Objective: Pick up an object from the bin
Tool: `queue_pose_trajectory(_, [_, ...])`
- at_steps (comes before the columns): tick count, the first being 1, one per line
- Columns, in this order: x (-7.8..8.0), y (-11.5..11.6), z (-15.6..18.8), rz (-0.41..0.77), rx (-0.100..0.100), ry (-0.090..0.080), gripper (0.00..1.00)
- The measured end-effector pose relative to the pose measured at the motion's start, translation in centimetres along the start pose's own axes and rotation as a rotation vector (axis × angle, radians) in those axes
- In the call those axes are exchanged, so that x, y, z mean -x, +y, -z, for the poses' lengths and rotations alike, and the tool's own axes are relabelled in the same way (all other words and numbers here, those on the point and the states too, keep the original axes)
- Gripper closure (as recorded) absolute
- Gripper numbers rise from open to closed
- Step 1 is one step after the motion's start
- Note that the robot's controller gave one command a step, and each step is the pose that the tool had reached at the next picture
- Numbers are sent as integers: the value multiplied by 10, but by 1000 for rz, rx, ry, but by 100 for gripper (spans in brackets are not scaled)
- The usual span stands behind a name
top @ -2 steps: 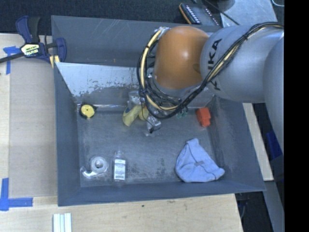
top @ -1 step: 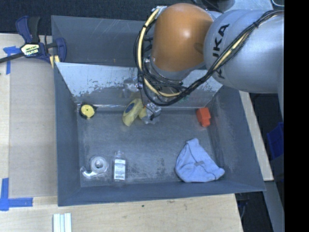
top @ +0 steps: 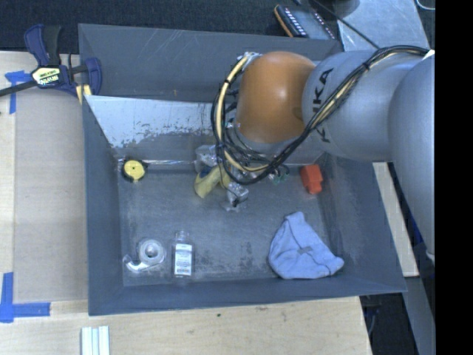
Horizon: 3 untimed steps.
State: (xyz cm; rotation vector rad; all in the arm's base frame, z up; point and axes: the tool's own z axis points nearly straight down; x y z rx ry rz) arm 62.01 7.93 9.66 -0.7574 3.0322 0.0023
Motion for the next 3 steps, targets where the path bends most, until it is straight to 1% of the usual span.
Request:
queue_pose_trajectory(1, [5, 7, 15, -102, 1, -8, 100])
queue_pose_trajectory(2, [5, 7, 15, -103, 1, -8, 100])
queue_pose_trajectory(3, [0, 4, 112, -128, 2, -7, 100])
